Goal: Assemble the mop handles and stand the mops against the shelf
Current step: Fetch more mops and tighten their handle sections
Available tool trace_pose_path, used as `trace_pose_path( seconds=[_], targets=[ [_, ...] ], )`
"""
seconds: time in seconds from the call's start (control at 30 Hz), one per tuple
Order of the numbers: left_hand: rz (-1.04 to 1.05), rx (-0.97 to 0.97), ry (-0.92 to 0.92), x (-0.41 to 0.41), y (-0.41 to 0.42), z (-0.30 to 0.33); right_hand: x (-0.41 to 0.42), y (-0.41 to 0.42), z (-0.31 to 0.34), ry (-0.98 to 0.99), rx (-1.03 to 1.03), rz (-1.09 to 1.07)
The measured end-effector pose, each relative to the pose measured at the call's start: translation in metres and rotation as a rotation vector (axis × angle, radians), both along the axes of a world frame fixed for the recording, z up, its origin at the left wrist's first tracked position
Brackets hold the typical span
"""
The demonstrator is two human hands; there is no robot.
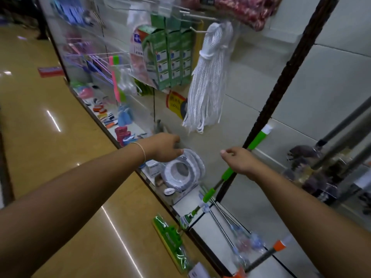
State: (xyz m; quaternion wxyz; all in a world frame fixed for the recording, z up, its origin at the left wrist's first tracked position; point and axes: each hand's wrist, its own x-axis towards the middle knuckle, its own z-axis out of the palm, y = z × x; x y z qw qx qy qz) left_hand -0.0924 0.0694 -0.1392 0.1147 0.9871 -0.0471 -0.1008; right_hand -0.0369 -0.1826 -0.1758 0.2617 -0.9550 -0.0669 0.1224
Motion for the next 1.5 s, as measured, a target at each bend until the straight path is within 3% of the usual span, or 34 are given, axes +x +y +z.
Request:
trace_pose_path(
  seconds=[0.4, 0.87, 1.07, 1.3, 1.43, 1.5],
  targets=[
    [-0.050, -0.042, 0.040, 0.130, 0.011, -0.016, 0.101, -0.001, -0.017, 0.032, 0.019, -0.063],
    [-0.404, -0.190, 0.104, 0.291, -0.041, -0.067, 0.137, -0.028, -0.052, 0.064, 0.021, -0.545],
    [-0.536, -0.224, 0.180, 0.303, -0.085, -0.095, 0.130, -0.045, -0.080, 0.164, 0.030, -0.724],
    [-0.570, -0.176, 0.212, 0.305, -0.103, -0.133, 0.190, -0.066, -0.110, 0.202, 0.032, -0.767],
    [-0.544, -0.184, 0.201, 0.307, -0.101, -0.149, 0.228, -0.073, -0.126, 0.142, 0.138, -0.849],
    [-0.522, -0.196, 0.200, 0.309, -0.101, -0.155, 0.237, -0.074, -0.135, 0.119, 0.295, -0.919]
  ],
)
